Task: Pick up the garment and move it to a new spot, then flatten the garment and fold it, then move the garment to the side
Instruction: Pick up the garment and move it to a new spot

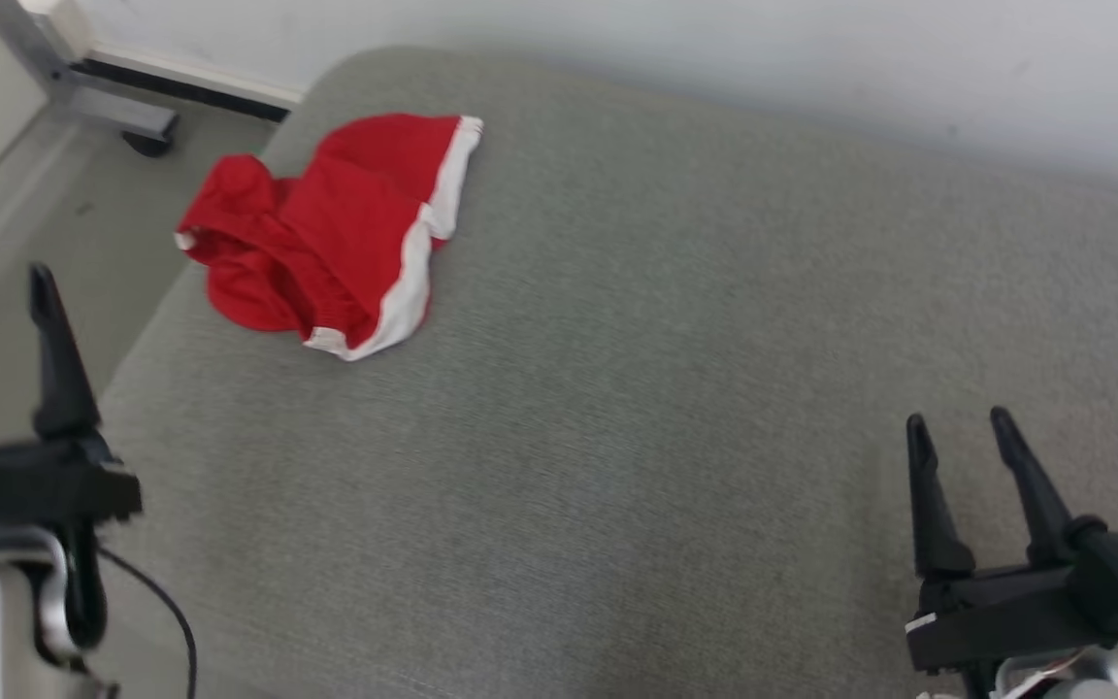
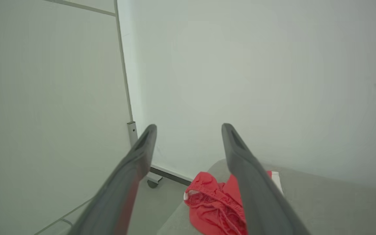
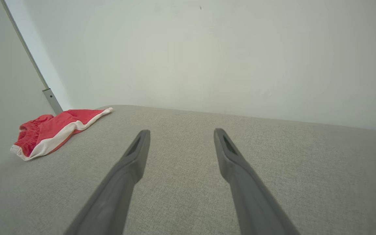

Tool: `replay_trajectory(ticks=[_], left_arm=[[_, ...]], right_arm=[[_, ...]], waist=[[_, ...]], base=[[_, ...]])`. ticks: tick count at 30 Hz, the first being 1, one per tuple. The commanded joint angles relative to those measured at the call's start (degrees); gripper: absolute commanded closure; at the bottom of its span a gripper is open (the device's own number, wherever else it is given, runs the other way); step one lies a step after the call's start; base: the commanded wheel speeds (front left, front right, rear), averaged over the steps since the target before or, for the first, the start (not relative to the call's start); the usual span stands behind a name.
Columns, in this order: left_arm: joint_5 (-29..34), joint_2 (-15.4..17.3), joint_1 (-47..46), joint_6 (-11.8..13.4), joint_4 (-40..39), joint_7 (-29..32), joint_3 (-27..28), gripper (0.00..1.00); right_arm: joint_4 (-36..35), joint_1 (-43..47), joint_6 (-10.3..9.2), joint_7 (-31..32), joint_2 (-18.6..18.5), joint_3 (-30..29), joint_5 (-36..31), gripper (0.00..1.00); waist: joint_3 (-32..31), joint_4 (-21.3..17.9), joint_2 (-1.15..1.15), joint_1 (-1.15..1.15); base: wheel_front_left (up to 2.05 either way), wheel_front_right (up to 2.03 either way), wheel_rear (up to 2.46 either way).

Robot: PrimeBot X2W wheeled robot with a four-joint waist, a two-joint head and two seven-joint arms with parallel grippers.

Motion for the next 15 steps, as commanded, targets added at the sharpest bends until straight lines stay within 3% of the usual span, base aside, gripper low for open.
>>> replay_trajectory(ticks=[1, 15], left_arm=[[-0.8, 1.0, -3.8, -0.2, 0.9, 0.6, 0.6, 0.0], [-4.4, 6.6, -20.9, -1.5, 12.8, 5.6, 1.9, 0.0]], right_arm=[[-1.4, -1.3, -0.14, 0.4, -0.7, -0.7, -0.6, 0.0], [-7.1, -4.3, -0.14, 1.0, -1.4, -3.9, -1.7, 0.0]], waist=[[8.9, -8.1, 0.0, -0.01], [18.0, -15.5, 0.0, -0.01]], base=[[0.0, 0.0, 0.0], [0.0, 0.0, 0.0]])
